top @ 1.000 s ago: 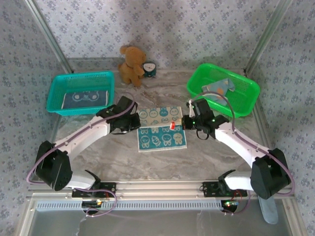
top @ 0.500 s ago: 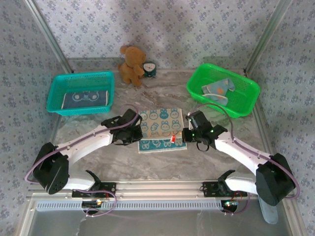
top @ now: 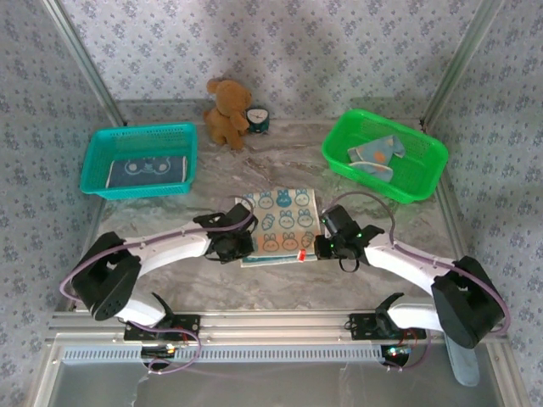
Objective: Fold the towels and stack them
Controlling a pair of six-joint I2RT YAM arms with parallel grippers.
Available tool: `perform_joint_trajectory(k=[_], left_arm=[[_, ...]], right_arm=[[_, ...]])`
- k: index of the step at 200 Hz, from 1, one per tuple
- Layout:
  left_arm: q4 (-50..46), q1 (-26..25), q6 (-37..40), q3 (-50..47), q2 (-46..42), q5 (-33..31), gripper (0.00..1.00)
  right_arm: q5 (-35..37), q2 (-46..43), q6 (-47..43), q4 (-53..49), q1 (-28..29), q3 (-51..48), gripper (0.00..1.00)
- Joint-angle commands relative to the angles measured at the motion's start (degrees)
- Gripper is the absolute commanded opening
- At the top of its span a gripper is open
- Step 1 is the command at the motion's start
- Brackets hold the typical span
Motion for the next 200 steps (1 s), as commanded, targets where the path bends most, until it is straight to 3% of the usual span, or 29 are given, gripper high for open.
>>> perform_joint_trajectory(k=[1, 200], left_arm=[[0.46, -1.0, -0.54, 0.19, 1.85, -1.86, 0.0], [-14.92, -1.32, 2.35, 12.15, -8.73, -9.13, 0.0]], right_arm=[[1.55, 1.46, 0.6, 0.37, 0.39, -1.18, 0.15], [4.89, -8.05, -1.02, -11.77, -0.52, 10.17, 0.16]])
